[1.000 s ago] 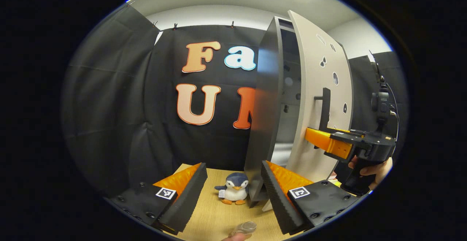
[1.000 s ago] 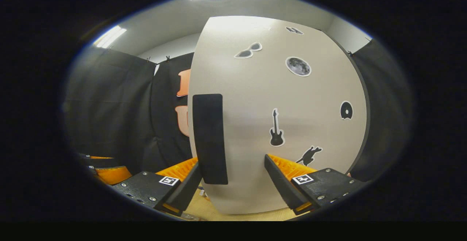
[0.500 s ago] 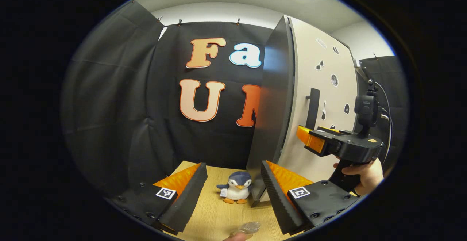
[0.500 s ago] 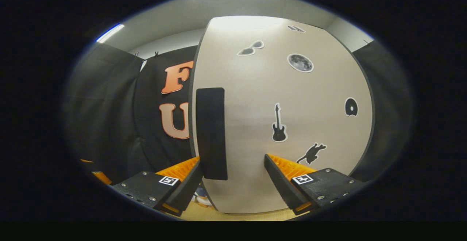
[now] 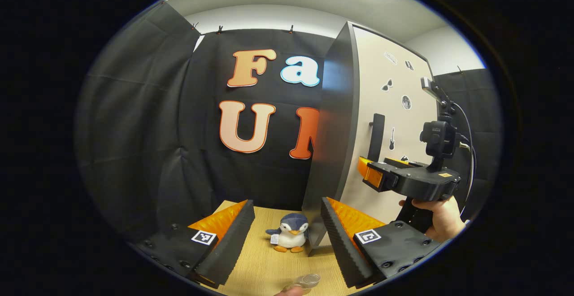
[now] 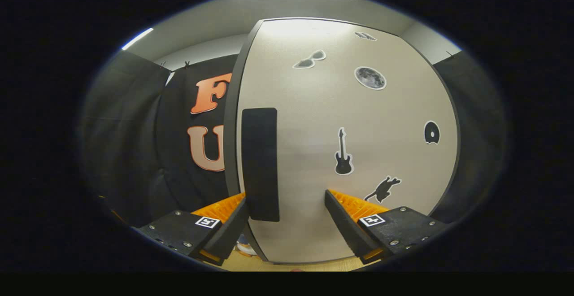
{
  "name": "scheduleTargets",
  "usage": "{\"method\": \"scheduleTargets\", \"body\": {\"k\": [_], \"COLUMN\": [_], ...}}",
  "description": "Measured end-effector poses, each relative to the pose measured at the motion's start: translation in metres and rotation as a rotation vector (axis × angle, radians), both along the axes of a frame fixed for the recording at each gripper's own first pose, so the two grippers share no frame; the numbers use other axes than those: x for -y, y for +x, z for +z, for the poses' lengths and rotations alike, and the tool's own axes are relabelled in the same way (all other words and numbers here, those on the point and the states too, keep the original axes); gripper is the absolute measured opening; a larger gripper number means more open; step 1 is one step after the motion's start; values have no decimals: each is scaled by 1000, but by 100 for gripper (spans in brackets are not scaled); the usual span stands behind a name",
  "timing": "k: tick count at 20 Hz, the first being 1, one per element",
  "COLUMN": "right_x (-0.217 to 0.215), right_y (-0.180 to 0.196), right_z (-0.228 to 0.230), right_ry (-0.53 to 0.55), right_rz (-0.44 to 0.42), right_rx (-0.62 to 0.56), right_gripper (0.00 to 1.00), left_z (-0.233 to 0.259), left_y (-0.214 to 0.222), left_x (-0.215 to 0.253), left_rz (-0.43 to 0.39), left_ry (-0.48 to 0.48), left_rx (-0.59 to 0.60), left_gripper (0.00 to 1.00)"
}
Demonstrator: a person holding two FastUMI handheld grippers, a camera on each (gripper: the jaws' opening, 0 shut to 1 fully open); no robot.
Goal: Open the cabinet door with the right hand, grasp the bottle in the cabinet with the left hand and place it on the coaster, then close the cabinet door with the right hand.
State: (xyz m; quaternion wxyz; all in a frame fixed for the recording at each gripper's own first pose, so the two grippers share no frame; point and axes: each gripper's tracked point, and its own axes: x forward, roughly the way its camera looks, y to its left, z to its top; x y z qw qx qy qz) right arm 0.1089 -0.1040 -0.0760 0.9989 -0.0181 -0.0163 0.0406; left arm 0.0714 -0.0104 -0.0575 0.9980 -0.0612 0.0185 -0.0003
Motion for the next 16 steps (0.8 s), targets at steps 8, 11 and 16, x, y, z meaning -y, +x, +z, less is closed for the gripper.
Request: {"method": "scheduleTargets", "body": {"k": [8, 11, 16], "right_x": [21, 50, 102], "right_y": [-76, -124, -204], "right_z": [27, 29, 43], "right_ry": [-4, 20, 14], "right_rz": [25, 6, -47], "right_rx": [66, 31, 39], "right_gripper": [97, 97, 97], "left_z": [13, 18, 35], "left_y": [-22, -32, -52], "left_x": [37, 58, 93], "left_rz": [-12, -17, -20], "left_ry": [16, 13, 35], "left_rx": [14, 13, 32], "left_gripper": [94, 94, 94]}}
